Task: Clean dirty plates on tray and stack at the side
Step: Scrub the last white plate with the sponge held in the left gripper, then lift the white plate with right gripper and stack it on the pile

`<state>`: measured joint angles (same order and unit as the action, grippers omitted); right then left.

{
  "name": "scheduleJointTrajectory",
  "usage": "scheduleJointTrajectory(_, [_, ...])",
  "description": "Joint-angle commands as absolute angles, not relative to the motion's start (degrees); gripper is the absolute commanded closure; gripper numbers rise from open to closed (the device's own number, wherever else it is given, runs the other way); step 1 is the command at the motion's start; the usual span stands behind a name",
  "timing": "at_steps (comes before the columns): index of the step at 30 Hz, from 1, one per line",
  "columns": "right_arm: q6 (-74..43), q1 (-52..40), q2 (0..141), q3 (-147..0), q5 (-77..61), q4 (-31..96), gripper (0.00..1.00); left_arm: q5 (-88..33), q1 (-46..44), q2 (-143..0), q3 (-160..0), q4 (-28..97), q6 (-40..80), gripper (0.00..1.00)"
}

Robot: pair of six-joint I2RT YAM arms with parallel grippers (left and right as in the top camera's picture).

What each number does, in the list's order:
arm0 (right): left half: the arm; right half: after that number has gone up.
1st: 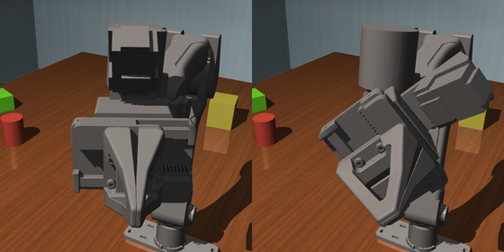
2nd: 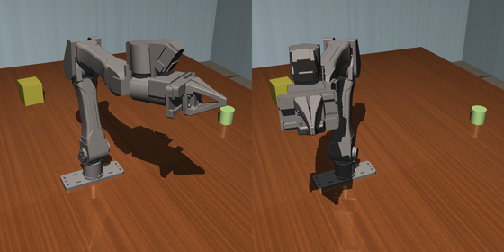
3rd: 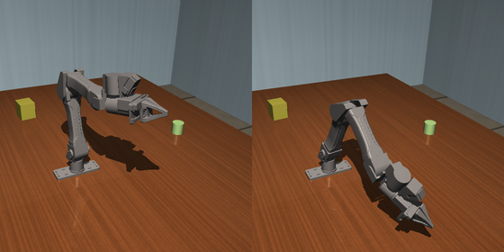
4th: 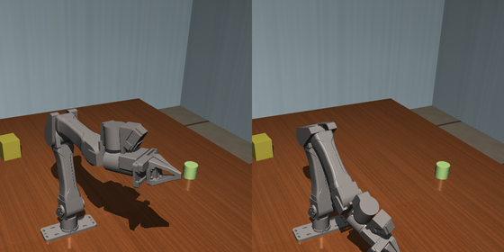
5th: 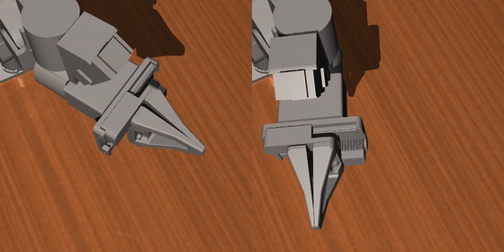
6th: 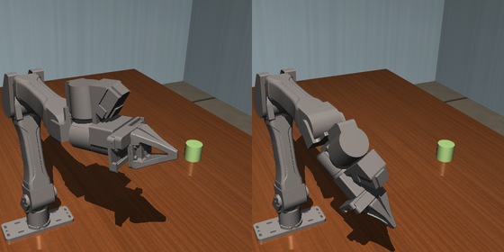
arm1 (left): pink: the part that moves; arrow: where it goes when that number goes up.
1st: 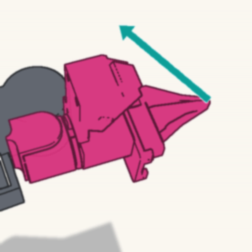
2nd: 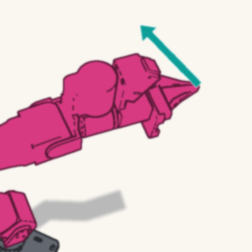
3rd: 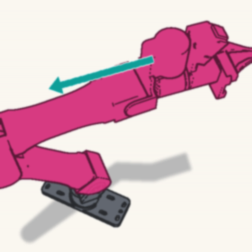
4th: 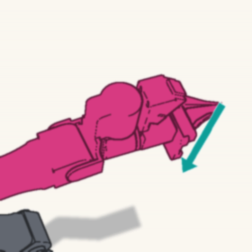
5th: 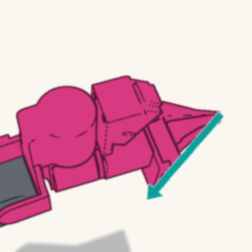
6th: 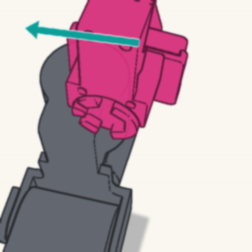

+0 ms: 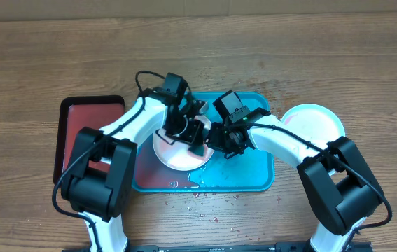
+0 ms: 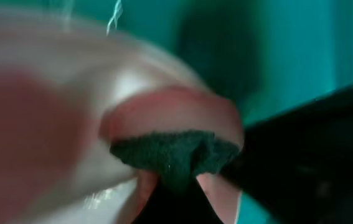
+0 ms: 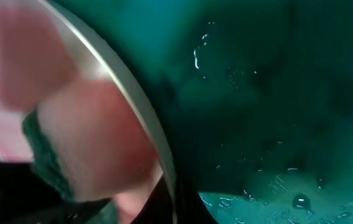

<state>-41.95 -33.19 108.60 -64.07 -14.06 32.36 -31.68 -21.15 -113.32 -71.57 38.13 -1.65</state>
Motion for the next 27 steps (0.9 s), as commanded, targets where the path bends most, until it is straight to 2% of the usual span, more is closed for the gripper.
scheduleJointTrajectory(1, [-41.98, -33.69, 110.28, -62.67, -13.15, 32.91, 0.96, -29.43, -21.17, -113.78, -71.53, 33.80, 3.64, 0.96])
scheduleJointTrajectory(4, [-41.98, -33.69, 110.28, -62.67, -13.13, 32.88, 0.96, -3.03, -20.75, -113.78, -71.57, 35.29, 16.27, 0.96])
scheduleJointTrajectory(8, [-41.98, -33.69, 110.28, -62.67, -13.13, 32.71, 0.96, 10.90, -17.72, -113.78, -75.11, 45.63, 18.96, 0.96])
scheduleJointTrajectory(14, [-41.01, -33.69, 109.95, -62.78, -13.21, 32.27, 0.96, 10.35, -10.92, -113.78, -86.46, 61.91, 18.92, 0.96])
scheduleJointTrajectory(19, [-36.77, -33.69, 106.41, -64.93, -11.55, 34.94, 0.96, 5.85, -8.80, -113.78, -97.12, 72.44, 15.20, 0.96])
scheduleJointTrajectory(23, [-33.63, -34.09, 101.89, -67.92, -3.49, 39.79, 0.96, 1.65, -8.80, -113.75, -101.67, 75.20, 12.01, 0.96])
scheduleJointTrajectory(27, [-32.64, -35.77, 96.99, -70.96, 11.03, 47.00, 0.96, -0.54, -8.80, -113.80, -101.78, 74.98, 11.77, 0.96])
